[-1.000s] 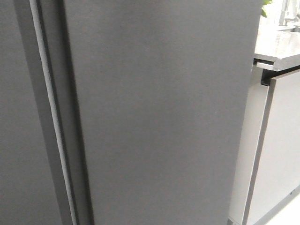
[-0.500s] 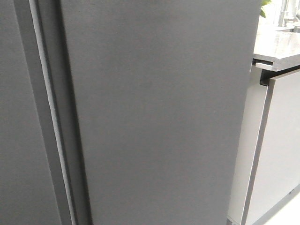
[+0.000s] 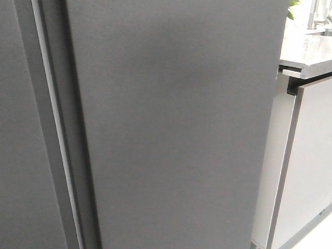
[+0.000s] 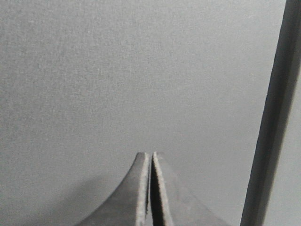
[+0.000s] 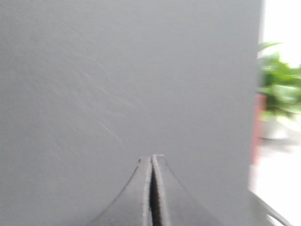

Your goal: Close fridge door

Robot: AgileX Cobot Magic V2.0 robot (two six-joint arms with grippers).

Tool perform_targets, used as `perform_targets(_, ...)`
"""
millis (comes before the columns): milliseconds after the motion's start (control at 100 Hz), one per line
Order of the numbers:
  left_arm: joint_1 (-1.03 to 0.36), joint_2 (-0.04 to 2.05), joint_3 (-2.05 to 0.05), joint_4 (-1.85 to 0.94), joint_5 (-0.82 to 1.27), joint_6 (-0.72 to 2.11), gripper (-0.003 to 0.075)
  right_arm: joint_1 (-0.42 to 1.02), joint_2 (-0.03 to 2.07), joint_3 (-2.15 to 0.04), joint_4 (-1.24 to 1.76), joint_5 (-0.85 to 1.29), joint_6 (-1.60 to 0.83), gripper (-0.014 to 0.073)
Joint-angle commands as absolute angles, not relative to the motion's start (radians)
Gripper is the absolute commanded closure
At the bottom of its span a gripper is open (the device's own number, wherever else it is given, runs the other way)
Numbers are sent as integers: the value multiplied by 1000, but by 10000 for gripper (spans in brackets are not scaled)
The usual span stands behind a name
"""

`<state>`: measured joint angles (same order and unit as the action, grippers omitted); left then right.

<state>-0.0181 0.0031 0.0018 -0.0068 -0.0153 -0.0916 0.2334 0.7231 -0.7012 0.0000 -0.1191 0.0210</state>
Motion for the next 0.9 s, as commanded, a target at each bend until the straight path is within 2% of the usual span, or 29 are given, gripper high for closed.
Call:
perform_targets(0,-23,22,30,-8,-92,-95,741,182,630,-646,-11,-200,13,670)
perform_targets(440,-23,22,30,-8,-92,-95,741,-21,229,-218,-28,-200,13,670)
perform_targets(890,-23,22,30,-8,-92,-95,741,-37,20,24,-30,-187,13,670)
